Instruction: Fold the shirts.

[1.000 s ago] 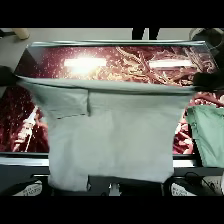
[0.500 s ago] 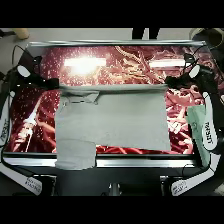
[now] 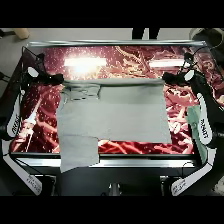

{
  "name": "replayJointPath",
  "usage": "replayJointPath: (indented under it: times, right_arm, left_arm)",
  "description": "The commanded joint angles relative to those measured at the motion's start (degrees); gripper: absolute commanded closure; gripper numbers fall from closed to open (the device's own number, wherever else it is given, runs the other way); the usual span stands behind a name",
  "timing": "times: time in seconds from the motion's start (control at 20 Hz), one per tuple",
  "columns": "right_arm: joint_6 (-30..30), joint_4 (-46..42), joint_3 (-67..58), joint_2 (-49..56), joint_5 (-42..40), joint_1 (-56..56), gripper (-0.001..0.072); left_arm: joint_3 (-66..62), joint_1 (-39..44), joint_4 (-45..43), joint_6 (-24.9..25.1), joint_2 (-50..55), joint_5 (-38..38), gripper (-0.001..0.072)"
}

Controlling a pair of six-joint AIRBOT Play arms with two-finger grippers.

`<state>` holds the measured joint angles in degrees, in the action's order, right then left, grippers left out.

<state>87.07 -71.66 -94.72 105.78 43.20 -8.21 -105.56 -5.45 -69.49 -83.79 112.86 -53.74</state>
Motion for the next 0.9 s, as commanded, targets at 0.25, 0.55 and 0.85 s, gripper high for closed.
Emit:
replayJointPath:
  times: [0.25, 0.55, 0.85]
  right_arm:
    - [0.35, -8.48, 0.09, -1.81, 34.58, -0.22, 0.0689]
    - [0.92, -8.5, 0.09, 0.24, 38.27, -0.22, 0.0689]
    - [0.5, -7.06, -1.77, -4.02, 45.72, -1.03, 0.0227]
  left_arm:
    - [6.69, -0.87, -6.88, -0.28, -5.14, -32.41, 0.0683]
    - [13.55, -0.9, -3.52, 0.13, -5.14, -32.44, 0.0681]
    - [10.19, -4.02, 1.11, -0.22, -8.74, -38.84, 0.0235]
